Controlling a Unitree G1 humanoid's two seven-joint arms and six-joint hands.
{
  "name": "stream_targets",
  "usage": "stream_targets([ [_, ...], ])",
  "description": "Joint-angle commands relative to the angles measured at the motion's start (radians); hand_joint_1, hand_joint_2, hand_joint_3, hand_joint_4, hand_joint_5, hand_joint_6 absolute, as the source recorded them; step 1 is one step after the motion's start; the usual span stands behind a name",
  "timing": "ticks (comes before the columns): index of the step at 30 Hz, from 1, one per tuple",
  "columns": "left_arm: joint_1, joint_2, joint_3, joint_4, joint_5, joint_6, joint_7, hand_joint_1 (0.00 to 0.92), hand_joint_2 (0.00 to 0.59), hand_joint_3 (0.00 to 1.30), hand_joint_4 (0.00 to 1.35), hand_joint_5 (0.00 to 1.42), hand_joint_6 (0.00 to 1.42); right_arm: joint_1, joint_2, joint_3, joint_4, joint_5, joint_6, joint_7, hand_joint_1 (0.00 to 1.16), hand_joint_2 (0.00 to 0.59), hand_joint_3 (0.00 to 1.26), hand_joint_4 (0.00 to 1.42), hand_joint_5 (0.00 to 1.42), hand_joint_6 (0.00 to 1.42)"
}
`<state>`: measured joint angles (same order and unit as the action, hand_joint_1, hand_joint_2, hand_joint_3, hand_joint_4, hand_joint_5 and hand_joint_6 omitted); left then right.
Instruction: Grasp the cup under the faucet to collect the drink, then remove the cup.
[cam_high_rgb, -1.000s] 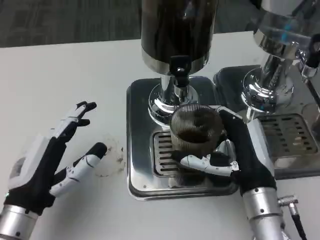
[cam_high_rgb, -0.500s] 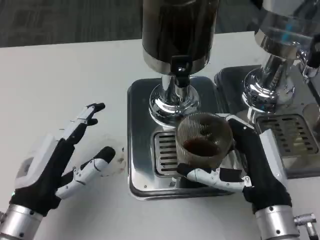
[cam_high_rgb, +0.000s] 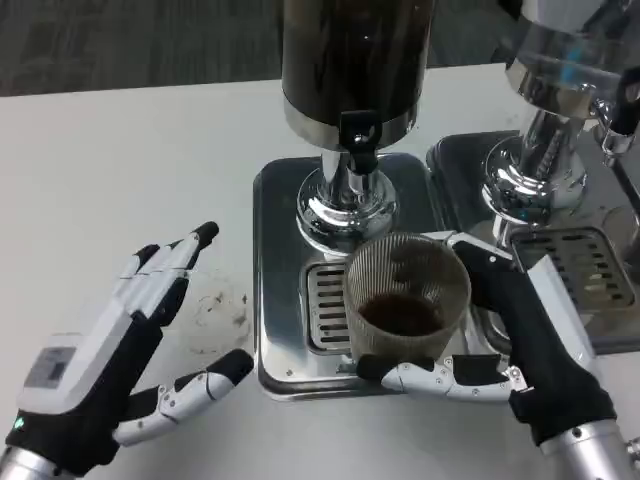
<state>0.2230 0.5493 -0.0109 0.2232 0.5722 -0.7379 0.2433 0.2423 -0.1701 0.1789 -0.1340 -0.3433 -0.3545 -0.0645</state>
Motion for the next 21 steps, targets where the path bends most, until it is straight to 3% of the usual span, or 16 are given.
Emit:
stream_targets([
  [1,0.064,0.037,0.012,-0.042,0.015,0.014,-0.027,0.000,0.177,0.00,0.00,0.00,0.00,0.020,-0.003,-0.002,-0.067,0.020,-0.020,0.021,1.01,0.074,0.72,0.81,0.80,0.90],
  [9,0.184,0.060,0.058,-0.145,0.064,0.047,-0.020,0.000,0.177,0.00,0.00,0.00,0.00,0.092,-0.021,-0.004,-0.155,0.042,-0.018,0.084,1.01,0.074,0.72,0.81,0.80,0.91],
  [21,0.340,0.012,0.097,-0.267,0.107,0.116,0.002,0.000,0.176,0.00,0.00,0.00,0.00,0.156,-0.053,-0.012,-0.255,0.052,-0.008,0.153,1.01,0.074,0.72,0.81,0.80,0.91],
])
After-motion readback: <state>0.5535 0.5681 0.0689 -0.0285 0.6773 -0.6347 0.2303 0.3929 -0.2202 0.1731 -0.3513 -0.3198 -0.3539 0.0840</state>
